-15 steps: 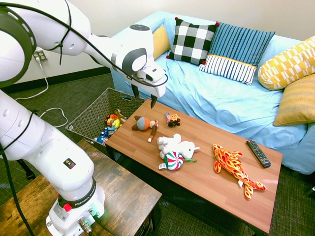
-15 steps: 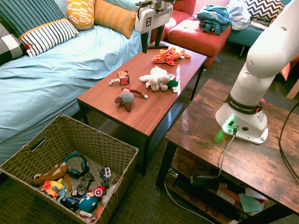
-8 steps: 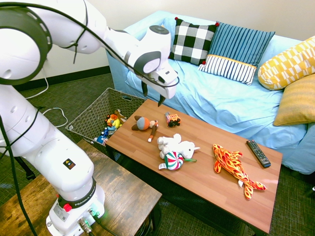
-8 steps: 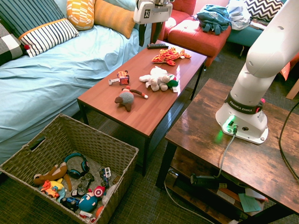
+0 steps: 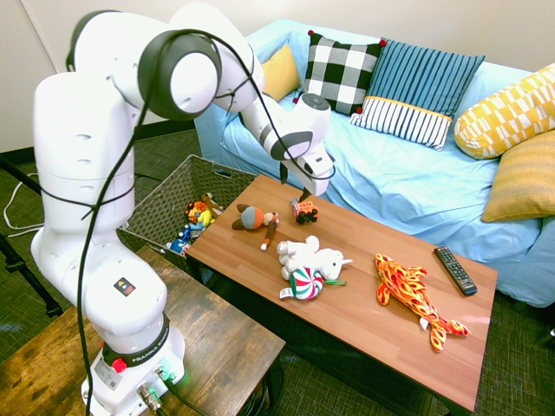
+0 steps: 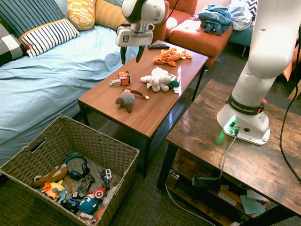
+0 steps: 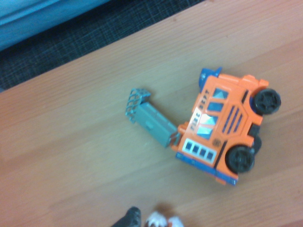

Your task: Put the toy car in the basket

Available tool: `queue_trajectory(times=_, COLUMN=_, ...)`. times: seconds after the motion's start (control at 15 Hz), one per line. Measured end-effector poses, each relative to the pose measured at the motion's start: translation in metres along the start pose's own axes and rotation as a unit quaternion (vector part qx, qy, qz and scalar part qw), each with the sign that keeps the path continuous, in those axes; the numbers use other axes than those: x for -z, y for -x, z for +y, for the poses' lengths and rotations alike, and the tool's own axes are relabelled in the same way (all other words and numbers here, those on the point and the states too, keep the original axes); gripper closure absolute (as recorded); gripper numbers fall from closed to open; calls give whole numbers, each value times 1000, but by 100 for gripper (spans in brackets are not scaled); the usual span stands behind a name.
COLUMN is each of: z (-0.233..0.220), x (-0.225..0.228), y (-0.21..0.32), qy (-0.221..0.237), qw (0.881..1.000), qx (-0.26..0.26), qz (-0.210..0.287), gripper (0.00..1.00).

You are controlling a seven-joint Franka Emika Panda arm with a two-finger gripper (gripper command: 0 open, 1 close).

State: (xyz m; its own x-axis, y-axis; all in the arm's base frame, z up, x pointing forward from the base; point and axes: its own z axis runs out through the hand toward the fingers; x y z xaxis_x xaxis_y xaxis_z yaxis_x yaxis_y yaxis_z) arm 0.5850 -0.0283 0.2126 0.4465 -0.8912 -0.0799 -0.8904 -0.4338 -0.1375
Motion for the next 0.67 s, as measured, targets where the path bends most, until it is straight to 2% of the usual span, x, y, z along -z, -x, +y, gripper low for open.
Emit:
queue_trajectory(times=0.27, z=-17, x=-39, y=-15, qy=20, qw=1000, qx=-17, qz=10, gripper=0)
queue_trajectory(times=0.67, z=-32, x=-65, y=-23, qy=21, qw=999, qx=-22, qz=11, gripper=0)
